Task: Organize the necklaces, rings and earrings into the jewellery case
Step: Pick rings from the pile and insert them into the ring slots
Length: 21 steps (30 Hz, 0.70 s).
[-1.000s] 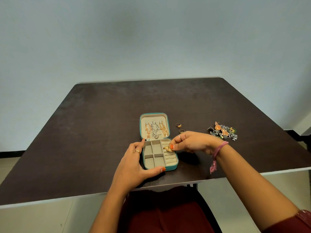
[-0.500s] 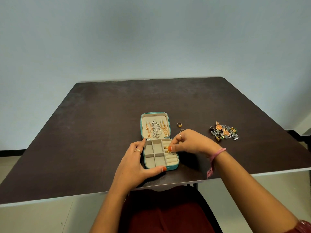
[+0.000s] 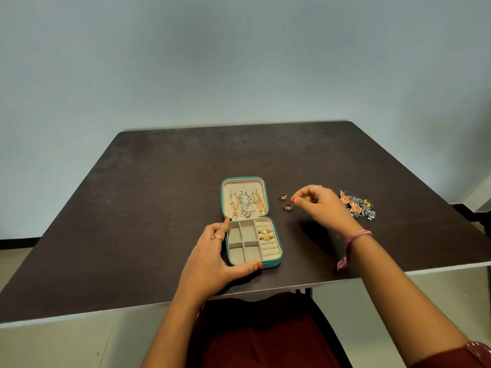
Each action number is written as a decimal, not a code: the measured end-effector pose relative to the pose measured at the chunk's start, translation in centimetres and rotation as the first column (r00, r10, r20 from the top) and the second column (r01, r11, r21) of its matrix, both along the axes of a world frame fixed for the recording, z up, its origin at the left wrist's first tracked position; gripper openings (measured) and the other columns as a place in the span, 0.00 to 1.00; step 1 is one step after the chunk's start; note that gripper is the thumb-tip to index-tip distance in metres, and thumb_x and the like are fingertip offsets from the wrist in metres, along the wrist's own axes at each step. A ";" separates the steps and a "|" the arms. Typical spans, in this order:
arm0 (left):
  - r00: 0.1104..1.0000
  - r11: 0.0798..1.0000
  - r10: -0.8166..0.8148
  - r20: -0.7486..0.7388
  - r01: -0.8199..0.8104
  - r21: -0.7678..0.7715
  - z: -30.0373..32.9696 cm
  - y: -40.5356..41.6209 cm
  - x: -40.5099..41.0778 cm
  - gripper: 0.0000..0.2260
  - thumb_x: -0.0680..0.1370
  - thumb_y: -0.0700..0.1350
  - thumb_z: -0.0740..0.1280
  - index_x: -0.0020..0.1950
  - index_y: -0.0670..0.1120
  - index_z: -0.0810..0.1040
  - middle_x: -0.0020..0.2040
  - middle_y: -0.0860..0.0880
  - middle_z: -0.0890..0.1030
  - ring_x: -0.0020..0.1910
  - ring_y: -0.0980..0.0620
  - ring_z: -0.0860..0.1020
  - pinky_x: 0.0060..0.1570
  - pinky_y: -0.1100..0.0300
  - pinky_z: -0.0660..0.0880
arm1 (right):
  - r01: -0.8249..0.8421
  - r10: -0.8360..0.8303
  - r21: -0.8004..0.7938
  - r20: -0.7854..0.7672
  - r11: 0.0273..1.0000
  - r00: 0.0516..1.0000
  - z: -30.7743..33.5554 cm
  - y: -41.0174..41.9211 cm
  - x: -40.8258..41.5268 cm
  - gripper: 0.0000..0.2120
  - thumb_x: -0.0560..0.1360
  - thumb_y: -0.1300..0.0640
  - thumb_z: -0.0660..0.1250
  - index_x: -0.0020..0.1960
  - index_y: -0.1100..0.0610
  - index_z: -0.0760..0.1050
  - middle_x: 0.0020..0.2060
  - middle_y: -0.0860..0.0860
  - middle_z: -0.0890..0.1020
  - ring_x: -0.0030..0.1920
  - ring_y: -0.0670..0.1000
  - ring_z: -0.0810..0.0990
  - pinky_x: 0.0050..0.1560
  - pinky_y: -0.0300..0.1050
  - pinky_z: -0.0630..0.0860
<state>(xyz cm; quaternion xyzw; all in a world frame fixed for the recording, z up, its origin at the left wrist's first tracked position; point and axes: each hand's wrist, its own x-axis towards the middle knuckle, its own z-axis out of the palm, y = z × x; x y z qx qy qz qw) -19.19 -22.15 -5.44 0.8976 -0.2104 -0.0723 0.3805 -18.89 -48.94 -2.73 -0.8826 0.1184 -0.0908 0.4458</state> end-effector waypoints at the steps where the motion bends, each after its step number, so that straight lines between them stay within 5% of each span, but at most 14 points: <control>1: 1.000 1.000 0.000 -0.003 0.000 0.001 0.0 0.0 0.0 0.51 0.62 0.66 0.74 0.78 0.53 0.52 0.60 0.65 0.60 0.59 0.65 0.65 0.58 0.66 0.67 | 0.015 -0.014 -0.050 0.007 0.999 1.000 -0.4 -0.6 0.3 0.02 0.76 0.55 0.67 0.46 0.50 0.78 0.35 0.47 0.77 0.36 0.45 0.73 0.38 0.38 0.69; 4: 1.000 1.000 -0.002 -0.008 0.002 0.003 0.0 0.0 0.1 0.51 0.62 0.66 0.73 0.77 0.53 0.52 0.60 0.65 0.60 0.59 0.65 0.65 0.58 0.66 0.68 | -0.041 0.036 -0.162 -0.032 0.986 0.999 -1.8 -1.7 0.4 0.06 0.78 0.55 0.64 0.54 0.49 0.77 0.47 0.48 0.80 0.46 0.46 0.77 0.42 0.34 0.70; 8: 1.000 1.000 0.002 -0.013 -0.001 0.008 -0.1 0.0 0.2 0.52 0.62 0.67 0.73 0.78 0.53 0.51 0.60 0.65 0.60 0.60 0.64 0.64 0.59 0.64 0.69 | -0.054 0.063 -0.230 0.033 0.972 0.997 -2.6 -1.6 0.0 0.09 0.78 0.53 0.64 0.58 0.48 0.77 0.49 0.50 0.79 0.47 0.47 0.78 0.50 0.45 0.75; 15: 1.000 1.000 0.001 -0.025 -0.001 0.001 -0.1 -0.1 0.1 0.52 0.62 0.67 0.73 0.78 0.53 0.51 0.62 0.65 0.61 0.62 0.64 0.65 0.62 0.62 0.69 | -0.048 0.069 -0.309 0.056 0.950 0.996 -2.9 -1.2 -0.1 0.09 0.76 0.51 0.66 0.56 0.47 0.78 0.46 0.47 0.76 0.41 0.44 0.75 0.40 0.34 0.69; 21: 1.000 1.000 0.004 -0.026 -0.005 -0.004 -0.1 -0.1 0.1 0.52 0.61 0.67 0.73 0.78 0.53 0.52 0.62 0.65 0.62 0.63 0.63 0.66 0.62 0.61 0.70 | -0.064 0.066 -0.375 -0.008 0.925 0.998 -2.6 -0.8 0.4 0.07 0.77 0.49 0.65 0.53 0.46 0.79 0.47 0.46 0.74 0.41 0.43 0.73 0.41 0.38 0.68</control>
